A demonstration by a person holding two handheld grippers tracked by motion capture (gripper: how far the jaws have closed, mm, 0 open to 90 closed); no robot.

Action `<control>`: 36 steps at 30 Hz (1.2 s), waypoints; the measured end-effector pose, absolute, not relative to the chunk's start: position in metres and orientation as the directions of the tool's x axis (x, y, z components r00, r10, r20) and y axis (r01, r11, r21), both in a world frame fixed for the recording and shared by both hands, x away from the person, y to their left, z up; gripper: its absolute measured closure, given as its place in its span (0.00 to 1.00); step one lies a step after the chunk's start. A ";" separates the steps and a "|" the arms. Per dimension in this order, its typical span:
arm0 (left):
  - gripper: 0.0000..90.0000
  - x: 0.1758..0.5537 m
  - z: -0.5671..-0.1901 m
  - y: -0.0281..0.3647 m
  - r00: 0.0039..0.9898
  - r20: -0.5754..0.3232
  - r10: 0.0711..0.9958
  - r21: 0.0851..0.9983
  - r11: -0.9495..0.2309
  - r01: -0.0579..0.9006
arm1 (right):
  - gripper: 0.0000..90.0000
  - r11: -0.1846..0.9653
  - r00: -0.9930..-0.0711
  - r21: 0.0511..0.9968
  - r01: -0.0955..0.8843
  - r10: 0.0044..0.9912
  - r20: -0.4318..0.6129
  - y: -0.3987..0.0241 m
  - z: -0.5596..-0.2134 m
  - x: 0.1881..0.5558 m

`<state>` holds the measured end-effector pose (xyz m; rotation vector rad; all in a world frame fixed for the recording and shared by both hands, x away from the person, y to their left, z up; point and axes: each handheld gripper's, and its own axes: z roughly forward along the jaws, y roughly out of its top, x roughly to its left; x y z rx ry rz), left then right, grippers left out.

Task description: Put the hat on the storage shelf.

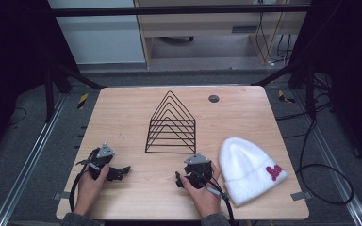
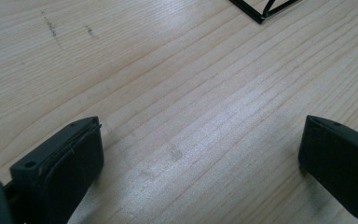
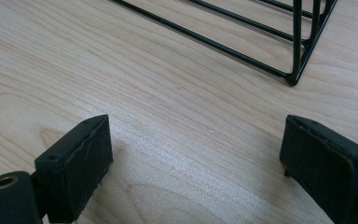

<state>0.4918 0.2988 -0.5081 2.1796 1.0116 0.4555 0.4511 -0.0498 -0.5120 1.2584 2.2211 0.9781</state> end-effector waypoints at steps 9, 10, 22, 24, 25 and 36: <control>0.00 0.492 -0.508 0.299 0.636 0.027 0.772 0.707 -0.464 0.533 | 0.11 0.348 -0.513 0.739 0.576 0.858 -0.004 -0.050 -0.512 0.451; 0.00 0.492 -0.508 0.299 0.636 0.027 0.772 0.707 -0.464 0.533 | 0.11 0.349 -0.515 0.740 0.575 0.857 -0.004 -0.050 -0.512 0.451; 0.00 0.491 -0.508 0.299 0.637 0.027 0.771 0.707 -0.465 0.533 | 0.33 0.434 -0.582 0.764 0.478 0.808 -0.094 -0.081 -0.459 0.439; 0.00 0.491 -0.508 0.299 0.637 0.027 0.771 0.707 -0.465 0.532 | 0.32 0.433 -0.569 0.770 0.470 0.815 -0.111 -0.100 -0.440 0.440; 0.00 0.491 -0.508 0.299 0.637 0.027 0.770 0.707 -0.465 0.533 | 0.31 0.427 -0.557 0.770 0.473 0.823 -0.115 -0.109 -0.433 0.441; 0.00 0.492 -0.508 0.298 0.637 0.024 0.771 0.709 -0.462 0.532 | 0.44 0.477 -0.436 0.666 0.573 0.866 -0.244 -0.218 -0.403 0.493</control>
